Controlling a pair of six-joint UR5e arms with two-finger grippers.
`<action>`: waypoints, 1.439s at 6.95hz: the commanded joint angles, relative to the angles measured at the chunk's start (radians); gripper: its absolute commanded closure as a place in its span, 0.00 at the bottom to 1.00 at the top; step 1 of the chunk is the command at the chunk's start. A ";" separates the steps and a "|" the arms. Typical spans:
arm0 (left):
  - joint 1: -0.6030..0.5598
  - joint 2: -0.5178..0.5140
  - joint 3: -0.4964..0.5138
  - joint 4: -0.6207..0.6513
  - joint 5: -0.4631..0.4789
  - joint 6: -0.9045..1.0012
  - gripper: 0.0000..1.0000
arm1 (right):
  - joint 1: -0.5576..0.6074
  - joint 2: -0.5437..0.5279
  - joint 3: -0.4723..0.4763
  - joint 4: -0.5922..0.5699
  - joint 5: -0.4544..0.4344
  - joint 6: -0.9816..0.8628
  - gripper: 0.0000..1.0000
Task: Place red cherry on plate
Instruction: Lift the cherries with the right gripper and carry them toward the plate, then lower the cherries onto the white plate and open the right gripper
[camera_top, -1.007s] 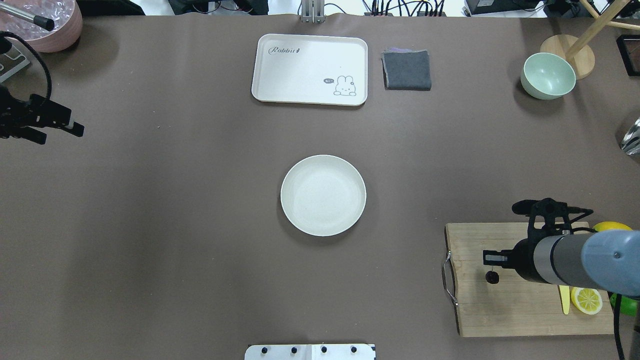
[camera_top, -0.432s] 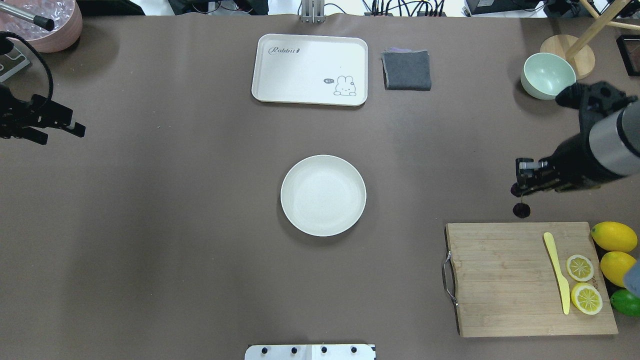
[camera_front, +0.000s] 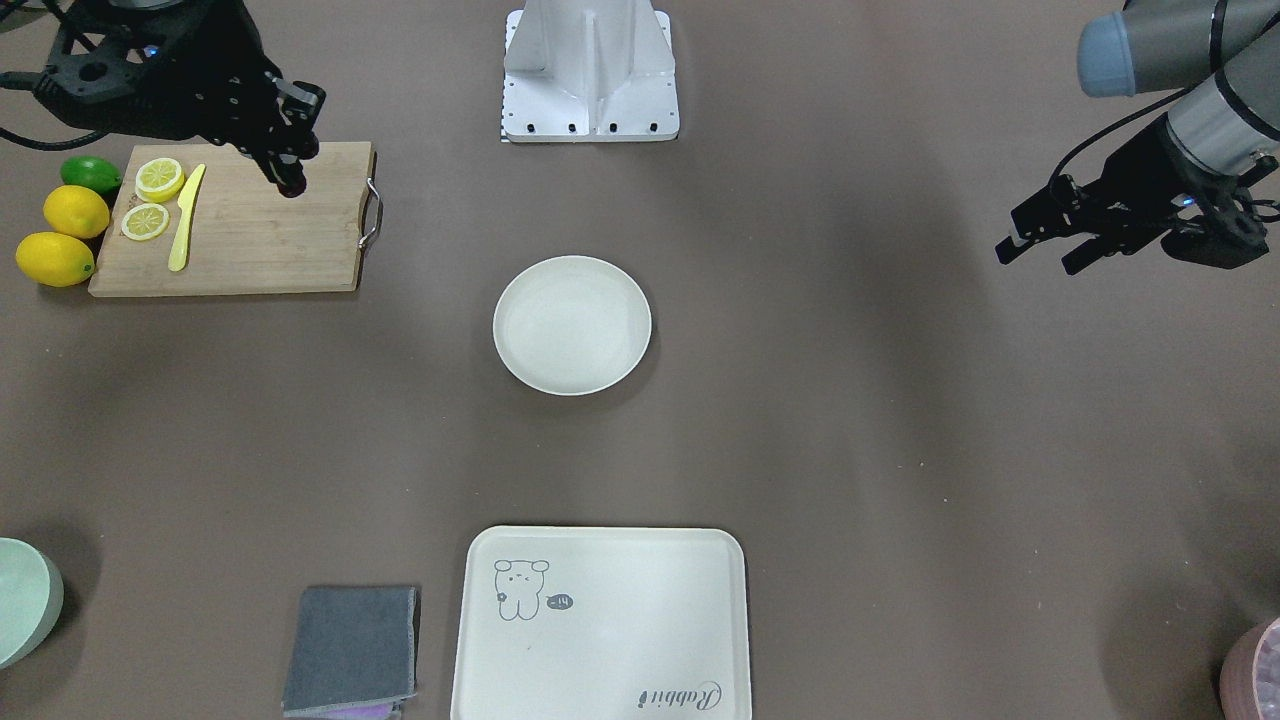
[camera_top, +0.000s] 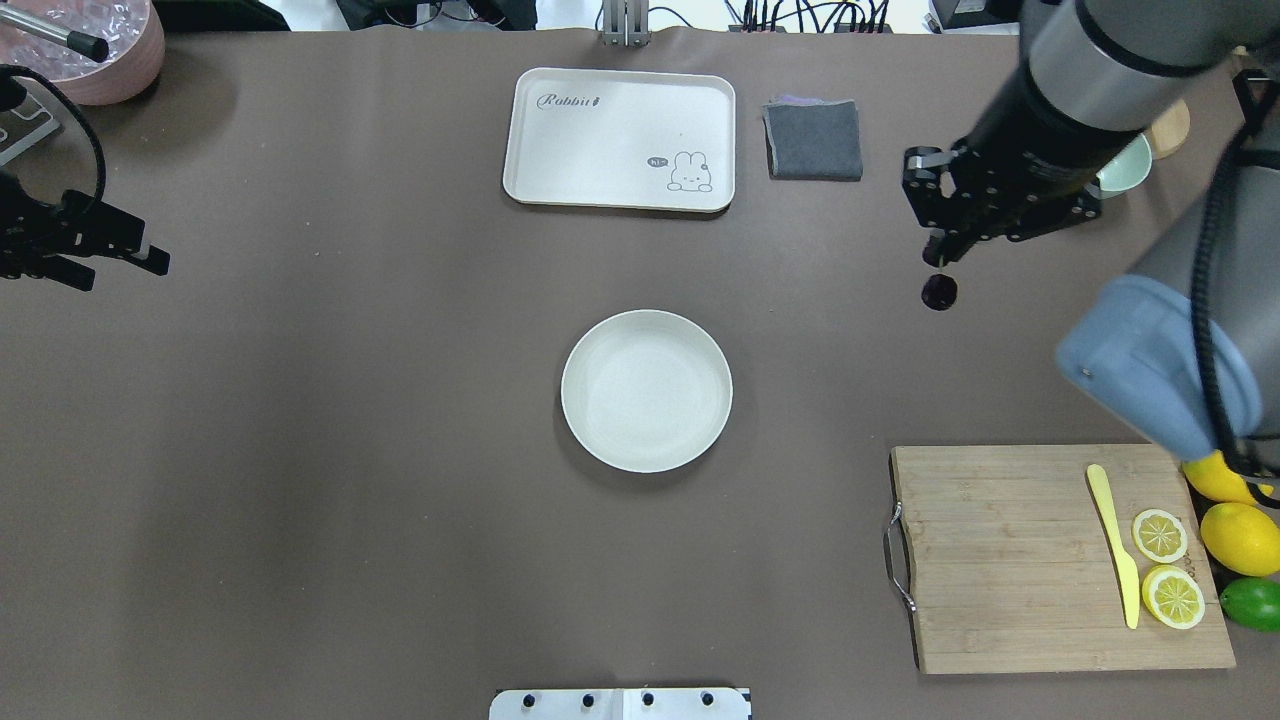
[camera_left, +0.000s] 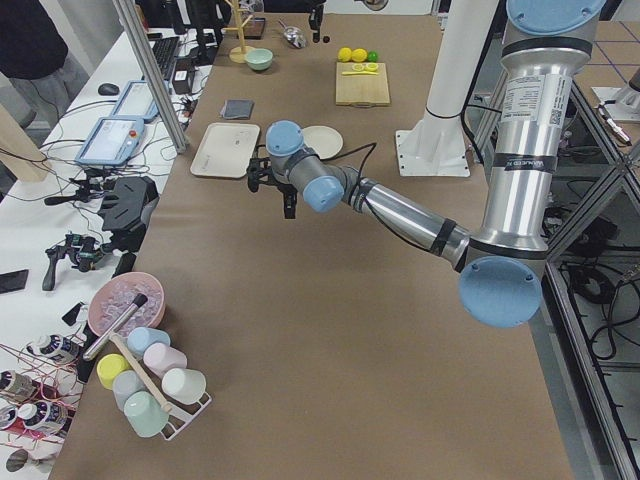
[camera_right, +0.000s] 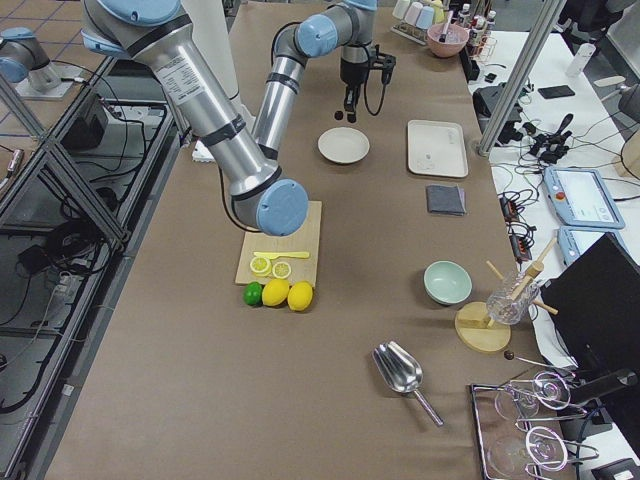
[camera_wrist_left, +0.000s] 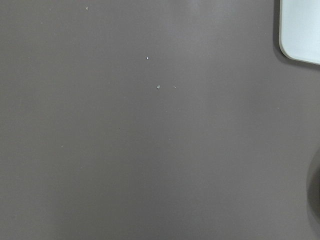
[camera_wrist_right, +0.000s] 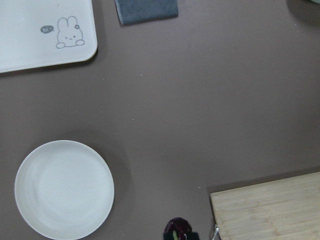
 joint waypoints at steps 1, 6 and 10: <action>0.000 0.001 0.001 0.000 0.000 -0.002 0.01 | -0.185 0.215 -0.183 -0.013 -0.153 0.127 1.00; -0.003 0.004 0.017 0.000 0.031 0.002 0.01 | -0.394 0.246 -0.651 0.486 -0.346 0.301 1.00; -0.002 -0.002 0.014 0.000 0.031 -0.002 0.01 | -0.399 0.185 -0.742 0.633 -0.375 0.301 1.00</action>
